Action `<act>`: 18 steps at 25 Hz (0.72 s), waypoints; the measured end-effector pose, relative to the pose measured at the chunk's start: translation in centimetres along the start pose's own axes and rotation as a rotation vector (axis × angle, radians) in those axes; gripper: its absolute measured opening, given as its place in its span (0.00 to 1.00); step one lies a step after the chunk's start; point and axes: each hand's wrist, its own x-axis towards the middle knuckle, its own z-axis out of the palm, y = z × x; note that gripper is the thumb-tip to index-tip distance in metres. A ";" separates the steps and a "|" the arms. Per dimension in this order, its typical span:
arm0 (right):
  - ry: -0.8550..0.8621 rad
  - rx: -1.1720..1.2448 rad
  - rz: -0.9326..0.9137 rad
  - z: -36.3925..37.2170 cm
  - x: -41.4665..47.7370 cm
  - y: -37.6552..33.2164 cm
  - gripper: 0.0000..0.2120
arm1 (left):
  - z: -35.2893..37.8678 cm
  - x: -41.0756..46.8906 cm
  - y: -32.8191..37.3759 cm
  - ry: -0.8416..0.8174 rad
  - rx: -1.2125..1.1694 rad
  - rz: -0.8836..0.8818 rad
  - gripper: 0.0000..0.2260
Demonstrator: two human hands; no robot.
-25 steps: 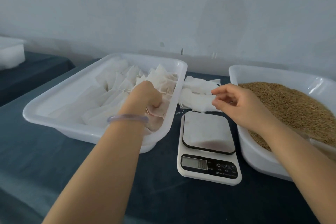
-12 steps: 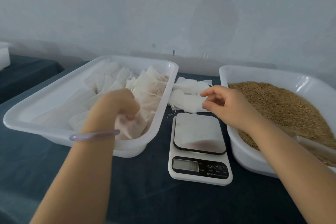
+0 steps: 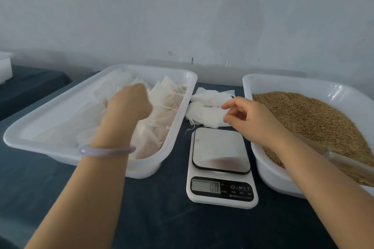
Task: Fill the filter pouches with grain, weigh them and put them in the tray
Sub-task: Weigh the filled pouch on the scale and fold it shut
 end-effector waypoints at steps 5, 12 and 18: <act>-0.082 -0.279 0.047 0.6 0.6 -0.6 0.11 | 2.2 -1.7 9.2 -0.177 -0.064 0.630 0.12; -0.412 -0.868 0.357 3.4 8.9 -0.5 0.12 | 5.5 -0.6 8.6 -0.247 0.247 0.644 0.12; -0.536 -0.879 0.427 5.2 12.6 2.9 0.13 | 5.8 0.1 8.0 -0.221 -0.118 0.558 0.11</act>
